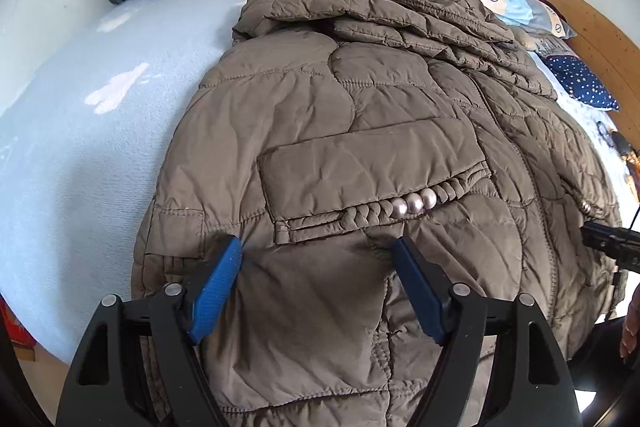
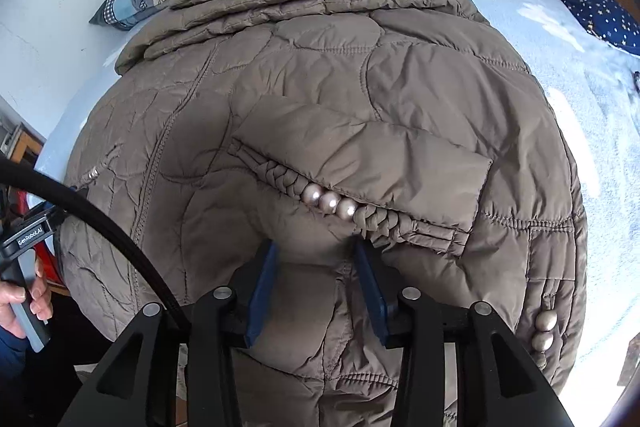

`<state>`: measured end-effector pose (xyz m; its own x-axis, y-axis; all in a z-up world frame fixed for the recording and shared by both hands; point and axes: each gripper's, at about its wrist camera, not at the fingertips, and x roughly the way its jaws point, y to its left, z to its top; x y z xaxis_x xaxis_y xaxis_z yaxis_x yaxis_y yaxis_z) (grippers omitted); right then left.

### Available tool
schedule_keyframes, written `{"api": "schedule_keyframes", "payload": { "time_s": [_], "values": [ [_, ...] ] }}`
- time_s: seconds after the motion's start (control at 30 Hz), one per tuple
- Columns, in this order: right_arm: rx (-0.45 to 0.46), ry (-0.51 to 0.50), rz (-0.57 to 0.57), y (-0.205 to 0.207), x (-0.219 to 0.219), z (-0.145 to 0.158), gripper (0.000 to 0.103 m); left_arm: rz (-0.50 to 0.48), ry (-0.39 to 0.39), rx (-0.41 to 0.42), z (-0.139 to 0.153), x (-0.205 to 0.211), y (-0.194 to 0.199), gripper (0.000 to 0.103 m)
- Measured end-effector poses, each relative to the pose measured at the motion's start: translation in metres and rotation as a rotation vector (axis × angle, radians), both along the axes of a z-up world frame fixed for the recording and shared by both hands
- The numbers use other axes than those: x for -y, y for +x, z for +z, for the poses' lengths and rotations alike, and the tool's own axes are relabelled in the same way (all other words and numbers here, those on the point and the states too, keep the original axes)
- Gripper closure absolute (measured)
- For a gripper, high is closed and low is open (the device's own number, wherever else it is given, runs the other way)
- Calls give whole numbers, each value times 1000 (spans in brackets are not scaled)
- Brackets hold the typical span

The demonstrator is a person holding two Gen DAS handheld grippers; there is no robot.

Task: Fold large clothes

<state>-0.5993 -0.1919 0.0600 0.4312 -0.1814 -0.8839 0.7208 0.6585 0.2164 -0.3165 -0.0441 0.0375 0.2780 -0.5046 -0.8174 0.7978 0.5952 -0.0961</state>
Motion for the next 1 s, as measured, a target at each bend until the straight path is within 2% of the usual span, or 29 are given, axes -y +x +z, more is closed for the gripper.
{"api": "schedule_keyframes", "payload": {
  "time_s": [0.33,0.43,0.6,1.0],
  "values": [
    [-13,-84,-4,2,-11,-1,57,-12,-10,92,-9,3,-10,13],
    [-9,-97,-1,4,-14,-1,52,-4,-12,102,-9,3,-11,10],
    [-57,-136,41,13,-21,-1,44,-1,-7,122,-11,5,-13,8],
    [-97,-179,67,24,-26,-3,40,-3,-10,136,-11,5,-13,7]
  ]
}}
